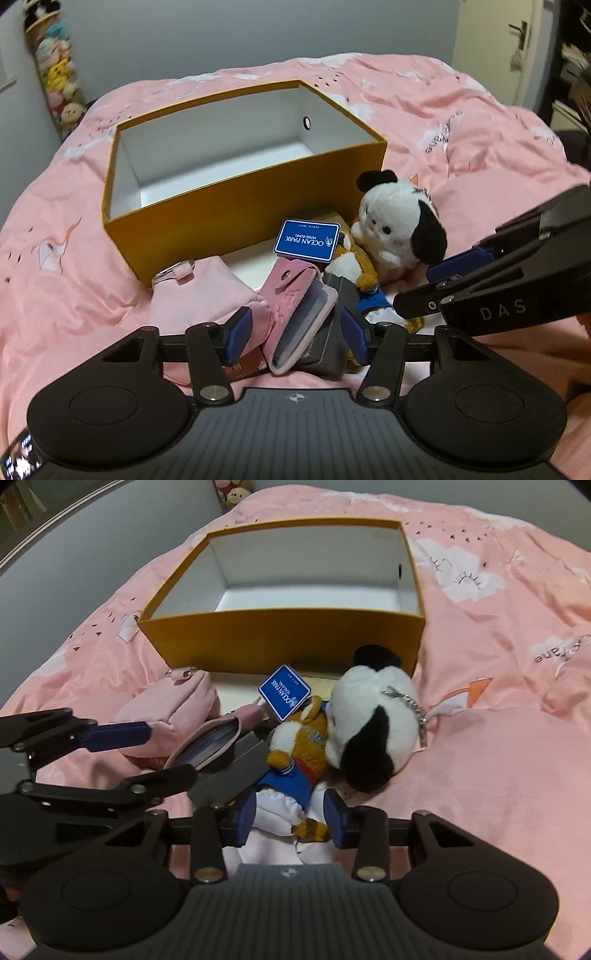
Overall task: Organize objects
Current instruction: 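Move the left tool to the pink wallet while the right tool approaches the gray box, then close the left tool on the pink wallet while the right tool grasps the gray box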
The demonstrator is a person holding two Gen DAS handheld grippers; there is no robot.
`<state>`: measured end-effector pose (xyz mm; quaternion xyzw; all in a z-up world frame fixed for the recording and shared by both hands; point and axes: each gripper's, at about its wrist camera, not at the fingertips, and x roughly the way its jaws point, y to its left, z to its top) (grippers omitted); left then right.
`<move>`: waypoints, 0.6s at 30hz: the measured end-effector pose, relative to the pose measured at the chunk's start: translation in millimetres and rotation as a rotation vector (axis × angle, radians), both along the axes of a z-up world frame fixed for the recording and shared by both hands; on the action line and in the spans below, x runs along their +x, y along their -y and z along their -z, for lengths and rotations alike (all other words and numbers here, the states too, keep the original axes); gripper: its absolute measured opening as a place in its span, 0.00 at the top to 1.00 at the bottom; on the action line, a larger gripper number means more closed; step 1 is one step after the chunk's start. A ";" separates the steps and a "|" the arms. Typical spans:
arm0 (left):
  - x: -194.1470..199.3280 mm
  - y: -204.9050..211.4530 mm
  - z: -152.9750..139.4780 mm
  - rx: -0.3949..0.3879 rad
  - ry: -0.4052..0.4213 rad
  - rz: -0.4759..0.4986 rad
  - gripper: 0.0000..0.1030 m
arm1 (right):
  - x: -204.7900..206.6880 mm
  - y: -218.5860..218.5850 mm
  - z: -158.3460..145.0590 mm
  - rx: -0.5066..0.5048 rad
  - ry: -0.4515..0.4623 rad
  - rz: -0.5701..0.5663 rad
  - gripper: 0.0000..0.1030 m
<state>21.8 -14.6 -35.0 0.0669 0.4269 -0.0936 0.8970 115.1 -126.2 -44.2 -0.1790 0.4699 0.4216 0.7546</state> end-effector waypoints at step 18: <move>13.6 -12.4 2.7 0.008 -0.018 -0.047 0.74 | 20.6 -21.8 17.0 0.093 -0.232 0.011 0.59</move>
